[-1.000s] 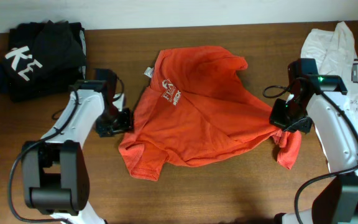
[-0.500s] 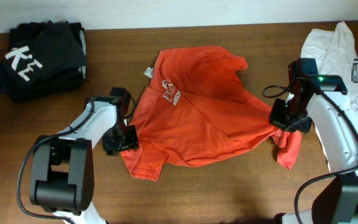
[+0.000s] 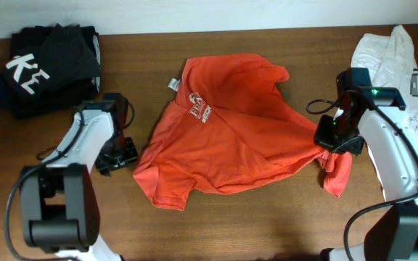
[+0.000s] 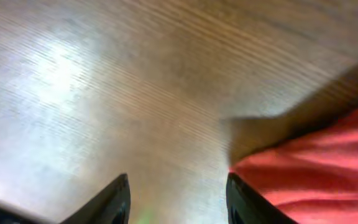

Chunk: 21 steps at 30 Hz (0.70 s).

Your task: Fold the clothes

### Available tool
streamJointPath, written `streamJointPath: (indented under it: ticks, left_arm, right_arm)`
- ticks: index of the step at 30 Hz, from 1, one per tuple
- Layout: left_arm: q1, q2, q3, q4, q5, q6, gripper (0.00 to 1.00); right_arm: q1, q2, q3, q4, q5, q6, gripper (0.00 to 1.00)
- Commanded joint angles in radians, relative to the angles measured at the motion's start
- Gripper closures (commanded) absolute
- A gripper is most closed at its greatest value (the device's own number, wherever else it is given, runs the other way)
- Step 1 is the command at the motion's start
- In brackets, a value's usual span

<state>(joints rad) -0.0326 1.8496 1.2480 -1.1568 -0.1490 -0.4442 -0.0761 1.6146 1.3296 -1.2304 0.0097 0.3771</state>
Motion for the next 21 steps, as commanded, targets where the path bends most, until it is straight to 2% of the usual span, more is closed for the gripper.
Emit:
streamJointPath:
  ticks: [1,4,6,10,14,18,21]
  left_arm:
    - [-0.034,-0.138,0.064,-0.023,0.029,-0.014,0.46]
    - [-0.123,-0.163,0.051,-0.029,0.167,0.011,0.36]
    - [-0.179,-0.157,0.004,-0.002,0.175,-0.003,0.35]
    - [-0.281,-0.155,-0.201,0.193,0.167,-0.220,0.37]
    - [-0.314,-0.155,-0.310,0.309,0.064,-0.355,0.37]
    - [-0.303,-0.156,-0.327,0.350,-0.068,-0.356,0.37]
    - [-0.274,-0.156,-0.327,0.365,-0.084,-0.355,0.37]
  right_arm:
    - [-0.003,-0.019,0.023,-0.004,0.001,-0.003,0.96]
    - [-0.003,-0.019,0.023,-0.004,0.000,-0.003,0.95]
    - [-0.003,-0.019,0.023,-0.004,-0.003,-0.003,0.95]
    - [-0.003,-0.019,0.023,-0.006,-0.003,-0.003,0.95]
    - [-0.003,-0.019,0.023,-0.004,-0.003,-0.003,0.95]
    - [-0.003,-0.019,0.023,-0.005,-0.003,-0.004,0.95]
    - [-0.003,-0.019,0.023,-0.005,-0.003,-0.003,0.95]
